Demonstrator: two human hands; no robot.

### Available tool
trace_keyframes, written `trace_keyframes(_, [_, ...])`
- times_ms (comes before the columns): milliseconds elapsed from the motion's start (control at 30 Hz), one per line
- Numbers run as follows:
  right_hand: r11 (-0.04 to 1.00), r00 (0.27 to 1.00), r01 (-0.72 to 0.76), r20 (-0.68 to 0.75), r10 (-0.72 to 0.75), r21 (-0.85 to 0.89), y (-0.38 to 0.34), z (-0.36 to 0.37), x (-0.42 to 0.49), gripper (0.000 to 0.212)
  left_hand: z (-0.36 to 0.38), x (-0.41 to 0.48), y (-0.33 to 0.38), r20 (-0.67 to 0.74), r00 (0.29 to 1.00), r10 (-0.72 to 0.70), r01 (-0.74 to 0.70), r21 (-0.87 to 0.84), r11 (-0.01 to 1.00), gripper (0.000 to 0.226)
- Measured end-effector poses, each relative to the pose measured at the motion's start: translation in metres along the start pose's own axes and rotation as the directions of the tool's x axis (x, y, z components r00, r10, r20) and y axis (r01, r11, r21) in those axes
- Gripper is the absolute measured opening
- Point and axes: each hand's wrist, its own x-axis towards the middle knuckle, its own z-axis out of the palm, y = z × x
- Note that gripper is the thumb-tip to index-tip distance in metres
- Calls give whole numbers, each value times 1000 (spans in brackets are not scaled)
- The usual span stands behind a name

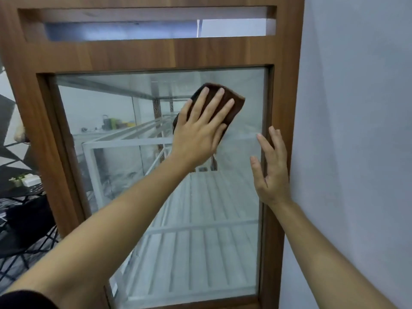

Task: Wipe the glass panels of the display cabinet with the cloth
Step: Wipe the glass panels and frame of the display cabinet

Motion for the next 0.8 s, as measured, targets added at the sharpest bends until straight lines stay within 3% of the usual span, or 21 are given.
trace_keyframes(100, [985, 999, 42, 37, -37, -165, 8, 8, -21, 48, 14, -42, 27, -2, 997, -76, 76, -28, 997, 54])
trace_keyframes(167, [953, 995, 85, 76, -66, -290, 12, 11, -33, 47, 22, -117, 55, 74, 989, 129, -124, -60, 990, 61])
trace_keyframes(233, [927, 992, 107, 107, -73, -358, 11, 15, -43, 48, 25, -183, 63, 188, 897, 400, -397, -52, 916, 66])
trace_keyframes(267, [922, 992, 109, 106, -75, -373, 11, 16, -45, 48, 25, -195, 58, 208, 876, 435, -435, -48, 899, 64])
trace_keyframes(333, [908, 993, 109, 86, -81, -405, 9, 19, -41, 48, 19, -169, 41, 178, 928, 328, -326, -39, 944, 58])
trace_keyframes(400, [900, 993, 116, 79, -90, -421, 5, 21, -32, 49, 9, -108, 21, 72, 989, 133, -132, -15, 991, 53])
trace_keyframes(533, [894, 987, 161, 68, -145, -419, -8, 29, 4, 50, -6, -17, -27, -23, 976, -218, 218, -13, 976, 51])
trace_keyframes(600, [887, 988, 153, 66, -138, -435, -13, 34, 25, 51, -6, -23, -27, -8, 981, -195, 195, -7, 981, 52])
trace_keyframes(700, [875, 993, 119, 59, -104, -469, -16, 42, 39, 52, -3, -64, -31, 66, 992, 105, -108, 45, 993, 52])
trace_keyframes(733, [882, 994, 106, 53, -92, -459, -16, 43, 41, 53, -5, -71, -46, 58, 995, 87, -90, 50, 995, 52])
trace_keyframes(800, [905, 997, 78, 43, -66, -419, -14, 45, 44, 54, -12, -78, -78, 10, 973, -230, 229, 24, 973, 52])
